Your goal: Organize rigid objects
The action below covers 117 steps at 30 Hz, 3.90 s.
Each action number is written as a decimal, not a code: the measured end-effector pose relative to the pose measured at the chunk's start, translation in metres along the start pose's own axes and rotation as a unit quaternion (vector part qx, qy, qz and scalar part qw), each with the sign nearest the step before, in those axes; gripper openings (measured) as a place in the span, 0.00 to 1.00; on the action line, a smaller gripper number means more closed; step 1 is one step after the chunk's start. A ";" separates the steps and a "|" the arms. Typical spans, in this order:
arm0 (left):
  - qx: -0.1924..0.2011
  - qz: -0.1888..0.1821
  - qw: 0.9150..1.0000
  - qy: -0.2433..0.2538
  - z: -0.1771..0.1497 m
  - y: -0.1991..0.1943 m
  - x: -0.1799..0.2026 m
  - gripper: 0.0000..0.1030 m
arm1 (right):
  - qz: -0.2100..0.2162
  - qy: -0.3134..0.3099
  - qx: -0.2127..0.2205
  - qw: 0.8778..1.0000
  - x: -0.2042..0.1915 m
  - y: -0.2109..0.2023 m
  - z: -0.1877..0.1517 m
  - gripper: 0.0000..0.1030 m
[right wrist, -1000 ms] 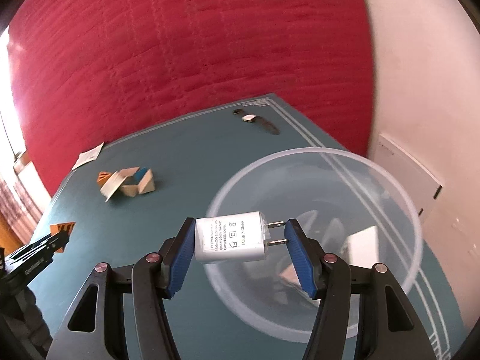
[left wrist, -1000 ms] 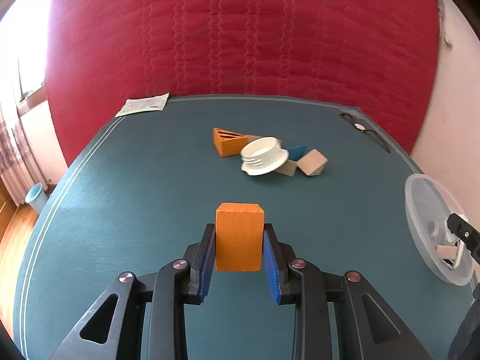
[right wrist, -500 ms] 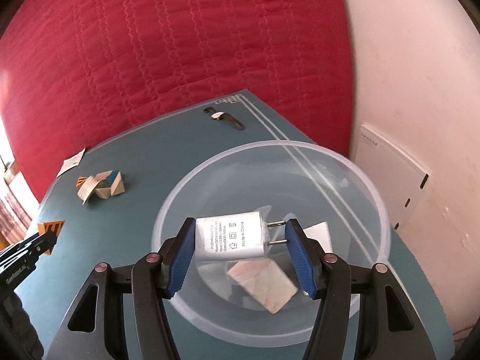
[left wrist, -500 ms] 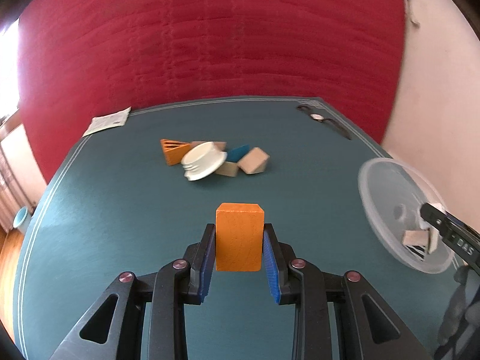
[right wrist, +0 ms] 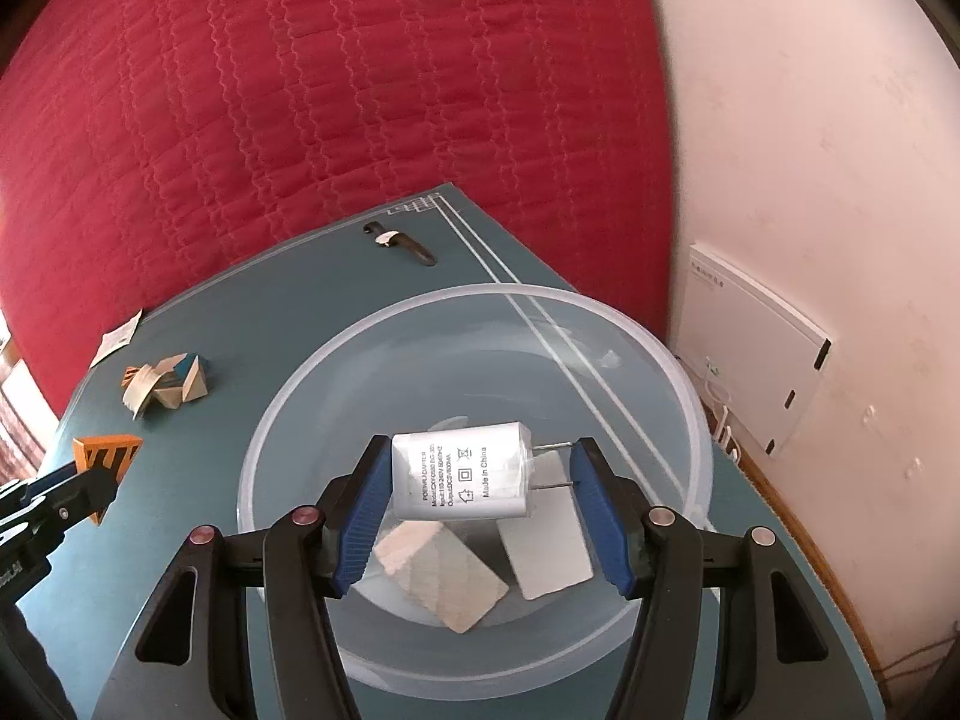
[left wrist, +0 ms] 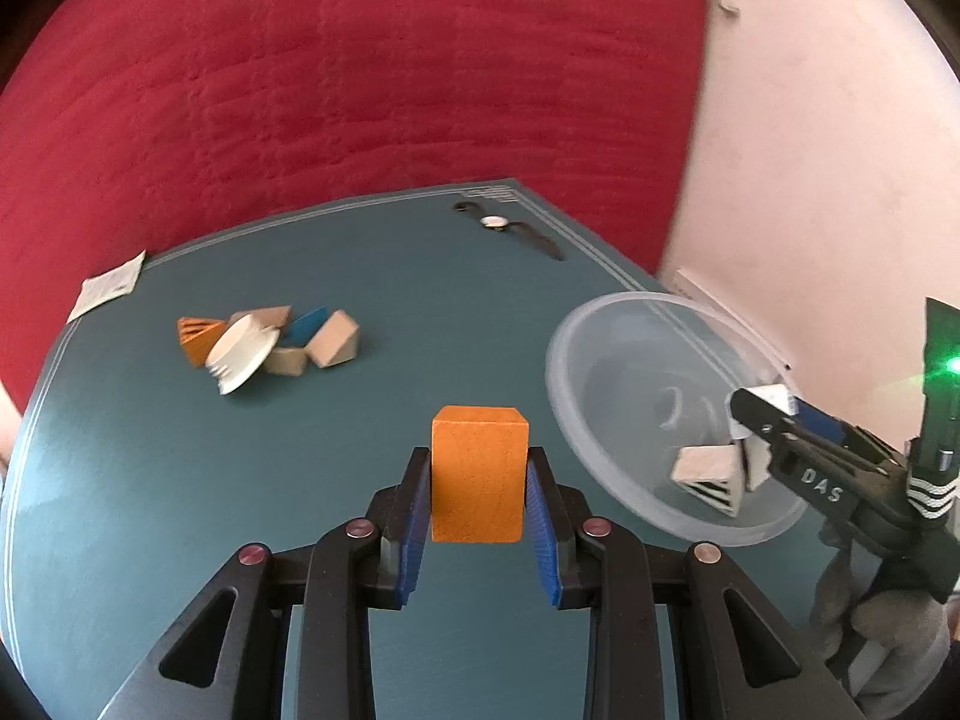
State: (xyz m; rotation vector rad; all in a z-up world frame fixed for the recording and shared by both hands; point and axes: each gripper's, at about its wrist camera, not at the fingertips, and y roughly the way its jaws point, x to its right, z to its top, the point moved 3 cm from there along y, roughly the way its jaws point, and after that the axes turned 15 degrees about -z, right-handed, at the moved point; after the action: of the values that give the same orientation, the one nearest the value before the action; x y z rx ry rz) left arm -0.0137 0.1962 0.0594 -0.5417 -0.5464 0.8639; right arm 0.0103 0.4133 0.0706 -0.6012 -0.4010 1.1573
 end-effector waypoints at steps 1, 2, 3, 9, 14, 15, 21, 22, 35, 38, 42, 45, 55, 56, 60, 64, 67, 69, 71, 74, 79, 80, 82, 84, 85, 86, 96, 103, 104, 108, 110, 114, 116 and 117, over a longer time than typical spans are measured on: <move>-0.001 -0.002 1.000 0.003 0.001 0.001 0.003 0.31 | 0.000 0.001 0.000 1.000 0.001 0.000 0.001 0.60; -0.001 -0.005 1.000 0.006 0.002 0.003 0.007 0.31 | 0.000 0.003 -0.001 1.000 0.003 0.000 0.001 0.60; -0.001 -0.009 1.000 0.011 0.003 0.005 0.012 0.31 | 0.000 0.005 0.000 1.000 0.004 0.000 0.001 0.60; -0.007 -0.023 0.999 0.024 0.004 0.011 0.027 0.31 | -0.007 0.014 0.009 1.000 0.011 -0.004 0.004 0.65; -0.014 -0.034 0.999 0.029 0.004 0.017 0.035 0.31 | -0.013 0.025 0.008 1.000 0.014 -0.003 0.005 0.65; -0.015 -0.037 0.999 0.030 0.004 0.019 0.037 0.31 | -0.013 0.026 0.009 1.000 0.015 -0.003 0.006 0.65; -0.027 -0.066 0.997 0.039 0.004 0.031 0.052 0.31 | -0.017 0.034 0.011 0.999 0.018 -0.004 0.008 0.65; -0.029 -0.071 0.996 0.041 0.004 0.033 0.056 0.31 | -0.018 0.036 0.012 0.999 0.020 -0.004 0.008 0.65; 0.005 -0.082 0.994 0.076 -0.004 0.042 0.076 0.91 | -0.018 0.043 0.011 0.999 0.022 -0.004 0.012 0.66; 0.005 -0.073 0.995 0.075 -0.005 0.041 0.071 0.92 | -0.018 0.041 0.010 0.999 0.022 -0.004 0.012 0.65; -0.003 -0.059 0.997 0.055 -0.009 0.045 0.060 0.98 | -0.017 0.037 0.013 0.999 0.020 -0.009 0.010 0.66; -0.002 -0.049 0.998 0.046 -0.010 0.042 0.052 1.00 | -0.015 0.035 0.013 0.999 0.016 -0.011 0.009 0.65; 0.006 -0.015 1.000 0.004 -0.008 0.032 0.020 1.00 | -0.007 0.027 0.011 1.000 0.005 -0.018 0.005 0.65; 0.007 -0.013 1.000 0.001 -0.007 0.033 0.016 1.00 | -0.005 0.026 0.012 1.000 0.003 -0.020 0.005 0.65; 0.012 -0.004 1.000 -0.011 -0.007 0.028 0.005 1.00 | 0.004 0.019 0.012 1.000 -0.004 -0.023 0.003 0.65; 0.015 0.004 1.000 -0.023 -0.004 0.026 -0.007 1.00 | 0.013 0.012 0.011 1.000 -0.011 -0.026 0.001 0.65; 0.019 0.010 0.999 -0.031 -0.003 0.024 -0.017 1.00 | 0.019 0.006 0.011 1.000 -0.018 -0.029 0.001 0.66; 0.022 0.013 0.999 -0.036 -0.001 0.024 -0.023 1.00 | 0.023 0.000 0.012 1.000 -0.024 -0.031 0.000 0.65; 0.025 0.018 0.999 -0.044 0.001 0.022 -0.030 1.00 | 0.027 -0.004 0.011 1.000 -0.028 -0.032 -0.001 0.65; 0.026 0.026 0.998 -0.052 0.001 0.020 -0.040 1.00 | 0.036 -0.009 0.008 0.999 -0.035 -0.033 -0.001 0.65; 0.030 0.036 0.997 -0.058 0.000 0.013 -0.053 1.00 | 0.041 -0.025 0.010 0.999 -0.047 -0.036 -0.001 0.65; 0.031 0.038 0.997 -0.060 0.000 0.012 -0.056 1.00 | 0.043 -0.028 0.011 0.999 -0.050 -0.037 -0.001 0.65; 0.034 0.043 0.996 -0.066 0.001 0.008 -0.063 1.00 | 0.046 -0.036 0.014 0.998 -0.057 -0.040 0.000 0.65; 0.035 0.051 0.995 -0.077 0.001 0.005 -0.072 1.00 | 0.050 -0.043 0.016 0.998 -0.063 -0.042 0.001 0.65; 0.035 0.053 0.995 -0.082 0.001 0.005 -0.076 1.00 | 0.052 -0.047 0.016 0.997 -0.067 -0.043 0.002 0.65; 0.035 0.055 0.994 -0.088 0.001 0.003 -0.082 1.00 | 0.054 -0.051 0.017 0.997 -0.071 -0.044 0.002 0.65; 0.055 0.096 0.988 -0.107 0.017 -0.018 -0.130 1.00 | 0.089 -0.093 0.020 0.991 -0.112 -0.052 -0.001 0.66; 0.055 0.110 0.983 -0.133 0.030 -0.016 -0.166 1.00 | 0.113 -0.124 0.013 0.986 -0.141 -0.050 -0.011 0.66; 0.054 0.111 0.983 -0.136 0.031 -0.015 -0.169 1.00 | 0.116 -0.127 0.011 0.985 -0.143 -0.049 -0.013 0.66; 0.049 0.114 0.980 -0.154 0.036 -0.003 -0.184 1.00 | 0.124 -0.141 0.005 0.982 -0.153 -0.047 -0.021 0.66; 0.045 0.112 0.980 -0.161 0.038 0.006 -0.191 1.00 | 0.125 -0.145 0.001 0.981 -0.156 -0.045 -0.025 0.66; 0.035 0.109 0.979 -0.168 0.043 0.023 -0.198 1.00 | 0.127 -0.150 -0.008 0.980 -0.160 -0.041 -0.031 0.66; 0.033 0.109 0.979 -0.168 0.044 0.031 -0.202 1.00 | 0.126 -0.153 -0.012 0.980 -0.162 -0.039 -0.032 0.66; 0.032 0.110 0.979 -0.170 0.045 0.035 -0.204 0.99 | 0.125 -0.154 -0.014 0.980 -0.162 -0.038 -0.034 0.66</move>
State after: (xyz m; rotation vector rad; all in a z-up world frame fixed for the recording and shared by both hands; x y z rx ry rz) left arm -0.1710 0.0582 0.0241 -0.4008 -0.7760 1.1928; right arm -0.0011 0.2437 0.0697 -0.5065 -0.6194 1.4962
